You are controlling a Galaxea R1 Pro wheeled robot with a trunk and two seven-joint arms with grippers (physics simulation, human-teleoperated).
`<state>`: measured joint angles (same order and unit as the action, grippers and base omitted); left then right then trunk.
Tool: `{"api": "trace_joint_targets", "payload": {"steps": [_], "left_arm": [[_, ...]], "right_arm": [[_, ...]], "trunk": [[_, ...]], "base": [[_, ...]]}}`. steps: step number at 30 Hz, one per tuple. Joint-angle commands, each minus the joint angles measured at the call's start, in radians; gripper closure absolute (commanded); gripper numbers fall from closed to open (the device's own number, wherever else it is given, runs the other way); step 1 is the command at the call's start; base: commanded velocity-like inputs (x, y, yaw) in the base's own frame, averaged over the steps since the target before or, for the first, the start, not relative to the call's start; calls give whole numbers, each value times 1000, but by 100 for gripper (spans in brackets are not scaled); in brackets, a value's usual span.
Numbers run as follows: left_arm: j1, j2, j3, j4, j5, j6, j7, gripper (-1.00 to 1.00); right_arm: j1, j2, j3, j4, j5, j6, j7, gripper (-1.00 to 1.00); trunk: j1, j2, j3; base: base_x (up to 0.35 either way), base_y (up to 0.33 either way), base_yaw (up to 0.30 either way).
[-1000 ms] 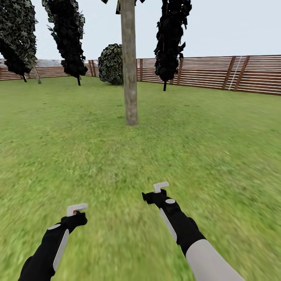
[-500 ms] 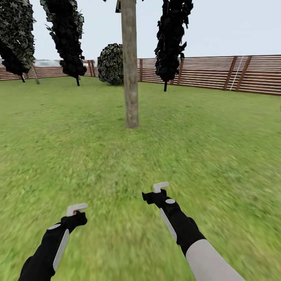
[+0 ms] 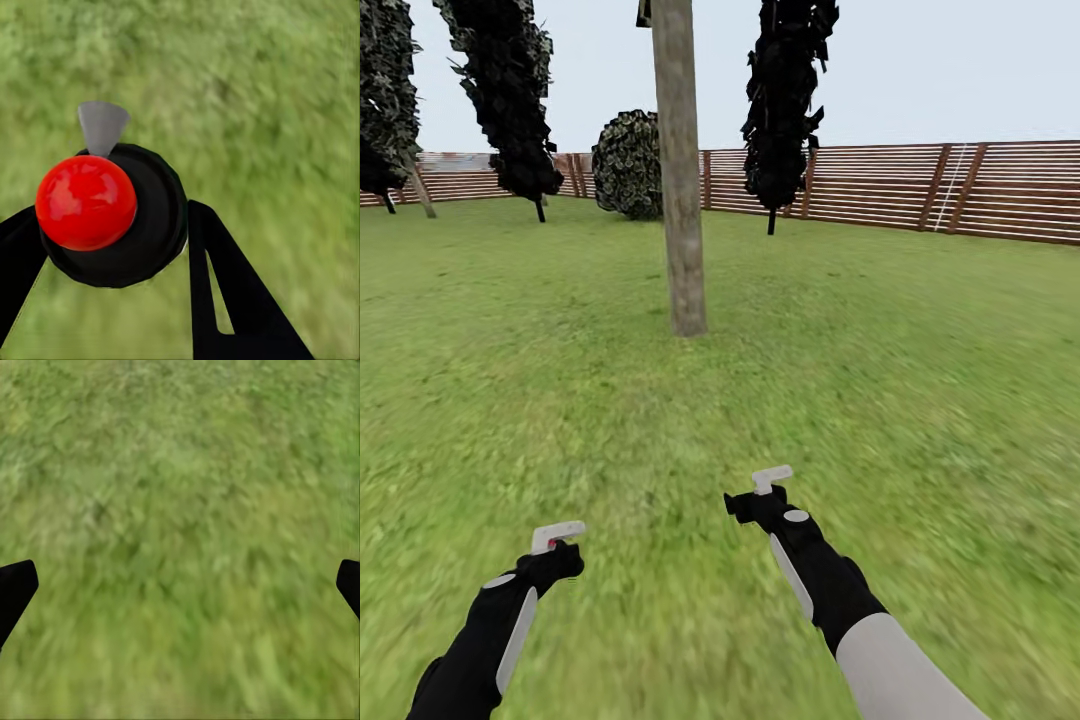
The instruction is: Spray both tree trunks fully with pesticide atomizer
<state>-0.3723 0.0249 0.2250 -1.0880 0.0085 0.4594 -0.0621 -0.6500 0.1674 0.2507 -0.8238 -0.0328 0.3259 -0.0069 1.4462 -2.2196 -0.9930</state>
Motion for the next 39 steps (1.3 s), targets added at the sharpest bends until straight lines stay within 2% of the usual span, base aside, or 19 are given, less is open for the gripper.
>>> {"api": "trace_joint_targets", "payload": {"steps": [1,39], "left_arm": [[0,0,2,-1,1,5,-5,100],[0,0,2,-1,1,5,-5,100]], "right_arm": [[0,0,1,-1,-4,5,-1,-100],[0,0,1,0,-4,5,-1,-100]], "trunk": [[0,0,-1],[0,0,4]], "base": [[336,107,-1],[336,123,-12]]}}
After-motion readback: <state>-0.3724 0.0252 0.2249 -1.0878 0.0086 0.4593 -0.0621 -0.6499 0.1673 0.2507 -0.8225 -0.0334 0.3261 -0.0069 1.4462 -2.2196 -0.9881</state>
